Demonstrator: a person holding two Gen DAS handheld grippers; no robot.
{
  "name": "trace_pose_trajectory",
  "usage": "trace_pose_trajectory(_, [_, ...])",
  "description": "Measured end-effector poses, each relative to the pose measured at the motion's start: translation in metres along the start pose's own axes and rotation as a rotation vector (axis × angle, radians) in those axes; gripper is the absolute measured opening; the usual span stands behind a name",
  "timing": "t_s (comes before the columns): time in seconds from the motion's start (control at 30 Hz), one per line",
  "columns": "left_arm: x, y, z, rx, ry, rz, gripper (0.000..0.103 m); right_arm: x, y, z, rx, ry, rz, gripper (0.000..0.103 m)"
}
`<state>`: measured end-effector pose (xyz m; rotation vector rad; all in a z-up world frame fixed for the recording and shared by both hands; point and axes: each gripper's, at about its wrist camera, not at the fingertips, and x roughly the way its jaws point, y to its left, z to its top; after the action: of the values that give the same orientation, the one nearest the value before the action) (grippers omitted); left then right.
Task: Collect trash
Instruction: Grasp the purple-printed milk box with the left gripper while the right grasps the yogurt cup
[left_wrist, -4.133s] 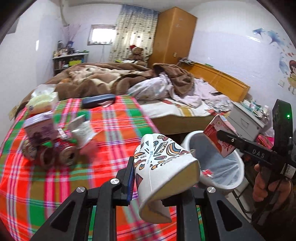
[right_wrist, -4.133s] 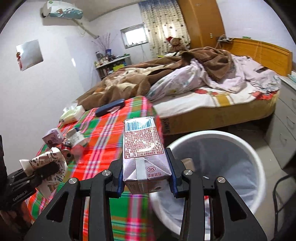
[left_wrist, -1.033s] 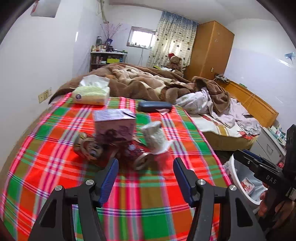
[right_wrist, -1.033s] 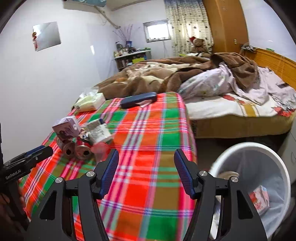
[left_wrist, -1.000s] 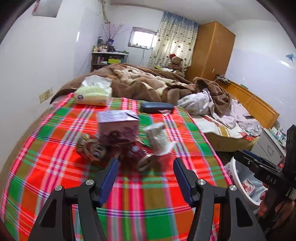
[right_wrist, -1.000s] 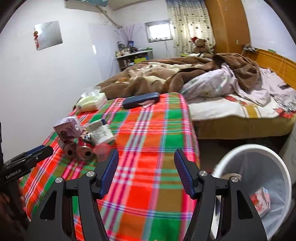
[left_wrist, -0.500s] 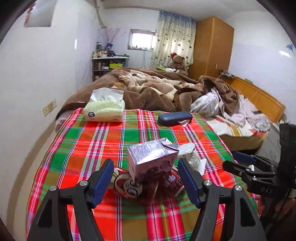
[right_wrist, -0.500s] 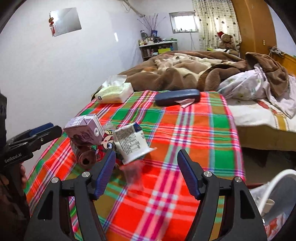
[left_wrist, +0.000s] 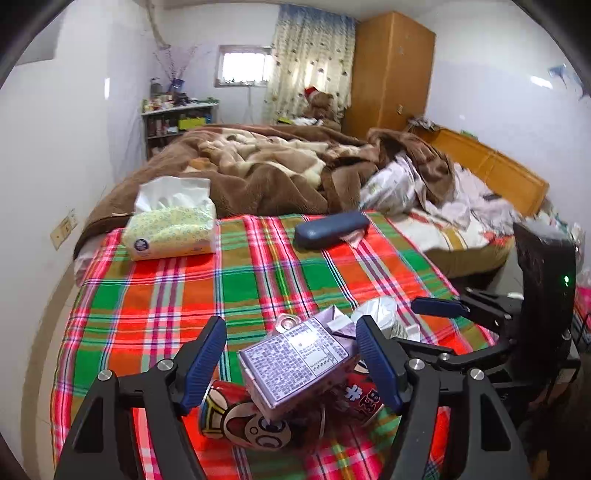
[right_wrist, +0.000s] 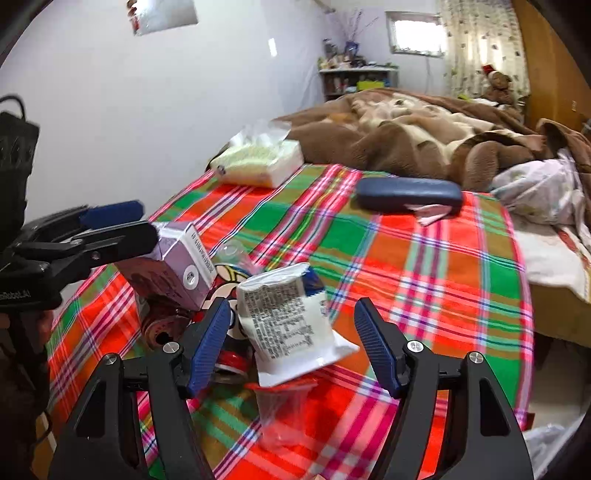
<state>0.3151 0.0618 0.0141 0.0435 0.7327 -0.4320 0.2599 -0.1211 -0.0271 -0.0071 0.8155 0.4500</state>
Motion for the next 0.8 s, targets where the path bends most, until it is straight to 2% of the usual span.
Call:
trace_pose_trajectory(0.13, [0.004, 0.002, 0.0, 0.009, 0.012, -0.068, 0.073, 0.008, -0.002, 0.001, 0.008, 0.02, 0.007, 0.071])
trace_pose_trajectory(0.27, [0.005, -0.003, -0.002, 0.056, 0.026, -0.049, 0.074, 0.01, -0.003, 0.002, 0.006, 0.018, 0.003, 0.071])
trace_pose_trajectory(0.37, [0.008, -0.005, -0.004, 0.063, 0.045, -0.067, 0.074, 0.012, -0.008, 0.003, 0.04, 0.034, 0.012, 0.071])
trace_pose_trajectory(0.43, [0.013, -0.005, -0.006, 0.062, 0.063, -0.061, 0.074, 0.011, -0.011, 0.002, 0.07, 0.031, 0.02, 0.056])
trace_pose_trajectory(0.53, [0.019, -0.008, -0.01, 0.067, 0.088, -0.053, 0.074, 0.008, -0.013, -0.001, 0.076, 0.027, 0.001, 0.057])
trace_pose_trajectory(0.67, [0.026, -0.01, -0.016, 0.071, 0.123, -0.03, 0.074, 0.001, -0.017, -0.004, 0.099, 0.012, 0.018, 0.057])
trace_pose_trajectory(0.73, [0.028, -0.012, -0.019, 0.078, 0.133, -0.011, 0.071, -0.003, -0.023, -0.005, 0.132, 0.006, 0.04, 0.057])
trace_pose_trajectory(0.8, [0.028, -0.014, -0.021, 0.081, 0.13, -0.001, 0.064, -0.005, -0.027, -0.007, 0.161, 0.001, 0.054, 0.057])
